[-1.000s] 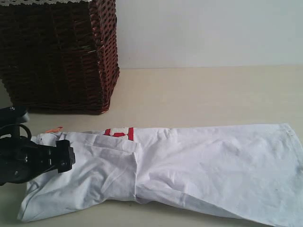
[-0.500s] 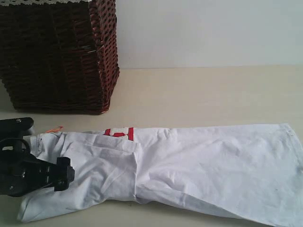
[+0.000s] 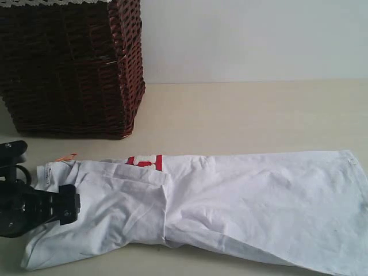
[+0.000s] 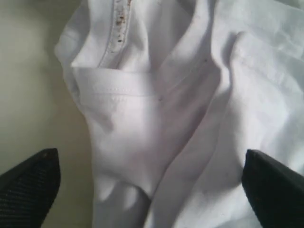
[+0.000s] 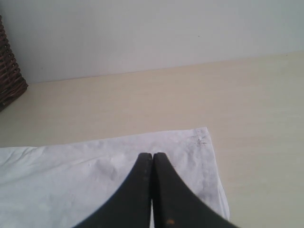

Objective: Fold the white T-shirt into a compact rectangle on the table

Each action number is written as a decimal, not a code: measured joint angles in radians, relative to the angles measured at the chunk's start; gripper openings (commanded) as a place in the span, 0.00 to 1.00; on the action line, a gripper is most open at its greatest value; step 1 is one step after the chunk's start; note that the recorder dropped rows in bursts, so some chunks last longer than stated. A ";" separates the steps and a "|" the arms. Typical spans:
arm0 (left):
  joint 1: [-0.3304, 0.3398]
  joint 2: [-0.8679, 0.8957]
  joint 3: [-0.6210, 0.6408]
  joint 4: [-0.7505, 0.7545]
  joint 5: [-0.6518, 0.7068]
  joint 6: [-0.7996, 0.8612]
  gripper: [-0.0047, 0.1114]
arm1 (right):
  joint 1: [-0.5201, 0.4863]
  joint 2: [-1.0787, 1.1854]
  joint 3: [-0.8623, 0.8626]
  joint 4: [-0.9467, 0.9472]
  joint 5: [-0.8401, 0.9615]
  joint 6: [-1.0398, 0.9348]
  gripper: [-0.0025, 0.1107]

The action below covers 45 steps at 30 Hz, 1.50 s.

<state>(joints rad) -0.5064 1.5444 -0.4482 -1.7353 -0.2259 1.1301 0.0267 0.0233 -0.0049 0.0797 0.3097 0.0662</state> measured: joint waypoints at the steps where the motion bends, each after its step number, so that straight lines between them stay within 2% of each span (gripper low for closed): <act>1: 0.000 0.002 0.000 0.000 0.004 -0.016 0.94 | 0.000 0.000 0.000 0.000 0.000 0.000 0.02; 11: 0.000 0.005 0.000 0.093 0.016 -0.046 0.94 | 0.000 0.000 0.000 0.000 0.000 0.000 0.02; 21: -0.005 0.116 -0.016 0.152 0.017 -0.046 0.93 | 0.000 0.000 0.000 0.000 0.000 0.000 0.02; 24: -0.014 0.128 -0.037 0.154 0.015 -0.046 0.83 | 0.000 0.000 0.000 0.000 0.000 0.000 0.02; 30: -0.028 0.146 -0.053 0.154 0.015 -0.050 0.34 | 0.000 0.000 0.000 0.000 0.000 0.000 0.02; 35: -0.028 0.146 -0.054 0.122 0.005 -0.050 0.04 | 0.000 0.000 0.000 0.000 0.000 0.000 0.02; 45: -0.028 0.146 -0.057 0.101 -0.026 -0.052 0.04 | 0.000 0.000 0.000 0.000 0.000 0.000 0.02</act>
<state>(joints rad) -0.5342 1.6901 -0.5054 -1.6345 -0.2521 1.0782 0.0267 0.0233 -0.0049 0.0797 0.3097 0.0662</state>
